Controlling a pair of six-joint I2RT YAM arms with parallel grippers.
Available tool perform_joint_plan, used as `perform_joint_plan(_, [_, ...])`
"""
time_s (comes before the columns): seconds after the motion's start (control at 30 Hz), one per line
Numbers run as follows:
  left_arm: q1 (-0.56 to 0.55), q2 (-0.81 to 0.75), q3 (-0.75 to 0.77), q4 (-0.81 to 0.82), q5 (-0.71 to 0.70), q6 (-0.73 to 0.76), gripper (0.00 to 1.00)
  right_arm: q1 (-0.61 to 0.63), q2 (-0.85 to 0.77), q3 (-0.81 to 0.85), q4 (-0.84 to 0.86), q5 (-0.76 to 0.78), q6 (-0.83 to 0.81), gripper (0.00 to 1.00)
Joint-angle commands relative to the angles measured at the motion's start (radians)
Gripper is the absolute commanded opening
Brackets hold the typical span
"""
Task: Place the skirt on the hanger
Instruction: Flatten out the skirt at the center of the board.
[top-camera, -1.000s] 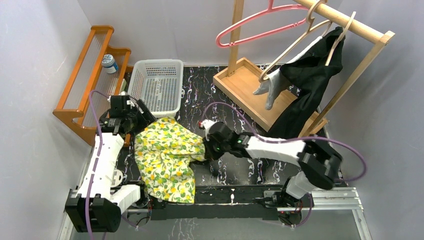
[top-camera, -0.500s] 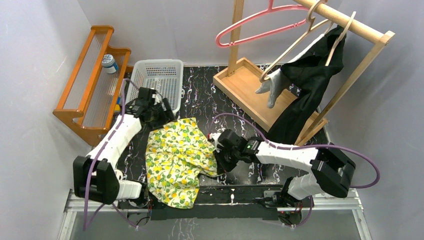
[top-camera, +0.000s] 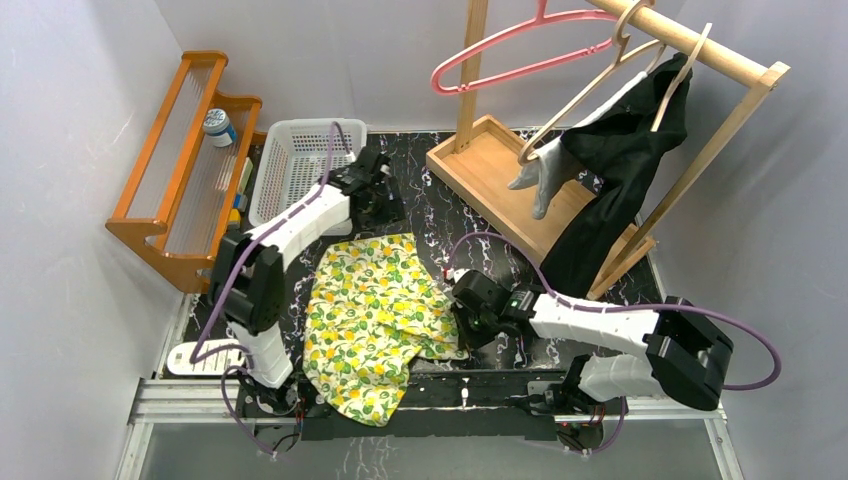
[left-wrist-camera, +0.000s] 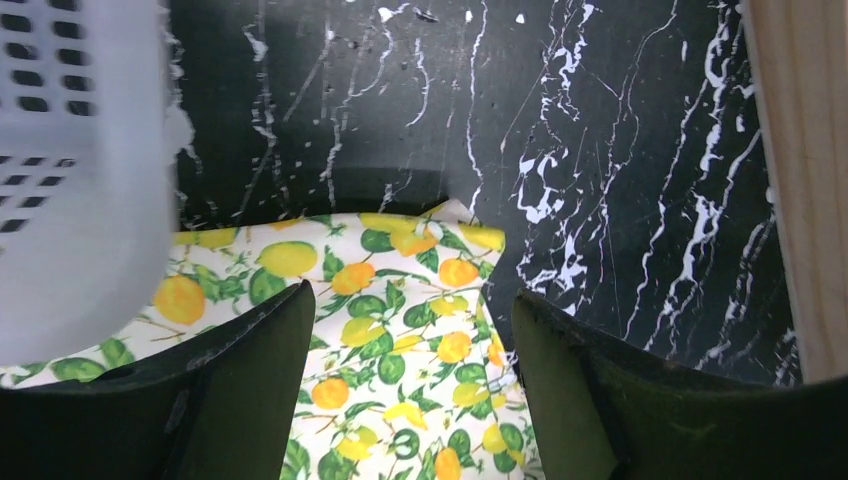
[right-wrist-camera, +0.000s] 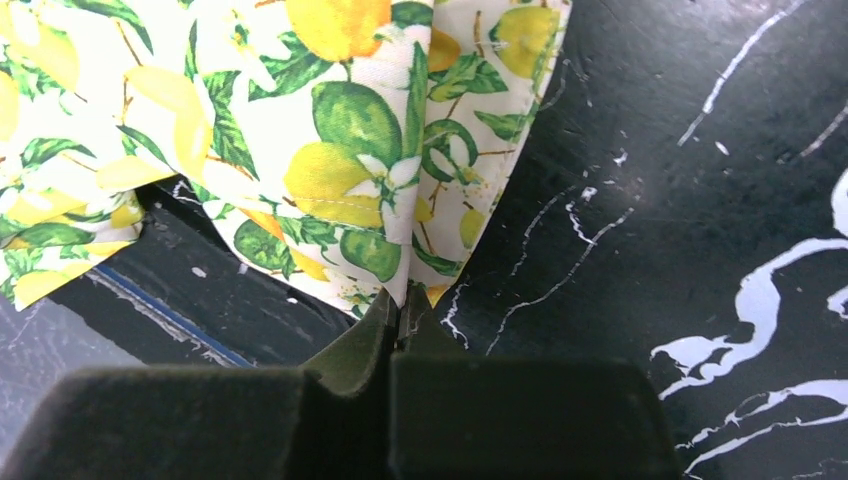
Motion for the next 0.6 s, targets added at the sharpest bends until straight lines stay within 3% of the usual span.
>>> perform_joint_plan(0.0, [-0.094,0.095,0.111,-0.103,-0.177,-0.100,0.70,0.002,-0.043,-0.031,0.005,0.066,0.041,0.00])
perform_joint_plan(0.43, [-0.195,0.365,0.333,-0.120,-0.382,0.049,0.72,0.002,-0.032,-0.048,0.026,0.113,0.036,0.00])
perform_joint_plan(0.53, [-0.200,0.392,0.347,-0.129,-0.419,0.070,0.58,0.002,-0.027,-0.036,0.019,0.133,0.031,0.00])
perform_joint_plan(0.57, [-0.201,0.399,0.351,-0.138,-0.431,0.074,0.47,0.001,-0.028,-0.032,0.014,0.143,0.031,0.00])
